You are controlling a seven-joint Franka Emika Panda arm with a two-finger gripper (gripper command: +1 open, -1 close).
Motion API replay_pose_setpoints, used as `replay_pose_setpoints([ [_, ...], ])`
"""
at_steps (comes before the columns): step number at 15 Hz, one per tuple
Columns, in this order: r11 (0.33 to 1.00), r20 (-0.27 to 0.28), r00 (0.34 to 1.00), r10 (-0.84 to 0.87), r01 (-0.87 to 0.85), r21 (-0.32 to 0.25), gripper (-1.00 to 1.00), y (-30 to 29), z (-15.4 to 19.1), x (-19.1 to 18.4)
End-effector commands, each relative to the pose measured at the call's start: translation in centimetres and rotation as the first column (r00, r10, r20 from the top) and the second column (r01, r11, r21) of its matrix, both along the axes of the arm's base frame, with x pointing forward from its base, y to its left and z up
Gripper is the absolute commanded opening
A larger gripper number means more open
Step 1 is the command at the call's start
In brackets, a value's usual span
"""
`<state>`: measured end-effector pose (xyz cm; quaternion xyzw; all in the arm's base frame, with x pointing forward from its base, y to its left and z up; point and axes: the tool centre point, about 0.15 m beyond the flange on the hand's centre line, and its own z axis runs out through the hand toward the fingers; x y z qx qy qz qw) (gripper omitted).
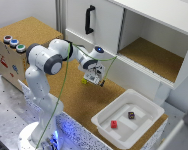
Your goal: Sweep the yellow block to the left
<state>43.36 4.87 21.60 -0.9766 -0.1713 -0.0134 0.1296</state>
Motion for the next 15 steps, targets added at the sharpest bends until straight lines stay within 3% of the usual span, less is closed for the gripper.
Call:
replay_pose_setpoints([
  [1,0.992,0.002,0.999,0.033,-0.033,0.120,-1.00,2.9,-0.4,-0.2],
  [9,0.981,-0.010,0.996,0.094,-0.090,0.174,-1.00,6.0,-0.2,-1.5],
  [15,0.996,0.075,0.994,0.078,-0.081,0.046,-1.00,3.3,5.4,-1.7],
])
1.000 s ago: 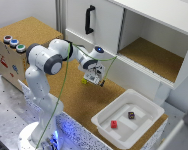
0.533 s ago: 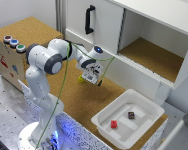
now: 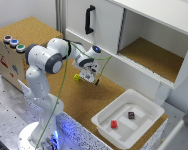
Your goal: Sweep the yellow block to the left
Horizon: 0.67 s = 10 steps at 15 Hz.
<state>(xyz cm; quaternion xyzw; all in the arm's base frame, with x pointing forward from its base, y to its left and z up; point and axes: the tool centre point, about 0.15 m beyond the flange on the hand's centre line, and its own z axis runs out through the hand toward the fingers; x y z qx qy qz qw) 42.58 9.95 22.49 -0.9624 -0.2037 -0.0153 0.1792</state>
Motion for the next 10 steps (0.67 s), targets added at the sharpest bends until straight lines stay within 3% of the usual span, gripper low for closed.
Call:
replay_pose_setpoints([
  [1,0.996,0.094,0.995,0.039,-0.031,-0.082,-1.00,-1.5,5.9,-1.2],
  [3,0.986,0.102,0.991,0.086,-0.070,-0.149,-1.00,-0.9,7.7,-2.0],
  [4,0.979,0.119,0.987,0.111,-0.088,-0.185,1.00,-0.6,8.4,-2.3],
  [6,0.966,0.155,0.977,0.148,-0.110,-0.235,1.00,-0.1,9.2,-2.6],
  [10,0.962,0.177,0.971,0.160,-0.112,-0.250,1.00,0.2,8.6,-3.1],
])
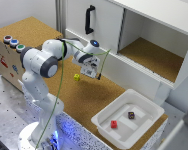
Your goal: Sweep the yellow block to the left
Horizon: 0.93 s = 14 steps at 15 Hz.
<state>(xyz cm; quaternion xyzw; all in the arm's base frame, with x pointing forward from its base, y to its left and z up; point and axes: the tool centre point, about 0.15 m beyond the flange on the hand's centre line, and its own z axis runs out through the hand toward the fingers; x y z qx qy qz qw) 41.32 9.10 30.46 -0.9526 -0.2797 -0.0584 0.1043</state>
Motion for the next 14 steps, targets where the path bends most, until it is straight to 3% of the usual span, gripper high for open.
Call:
replay_pose_setpoints([
  [1,0.993,0.075,0.997,0.028,-0.019,-0.118,1.00,1.0,0.8,-1.6],
  [8,0.967,0.124,0.970,0.208,-0.184,-0.177,1.00,1.9,-0.3,-1.1],
  [14,0.969,0.089,0.971,0.224,-0.211,-0.130,1.00,4.8,-3.6,-5.8],
])
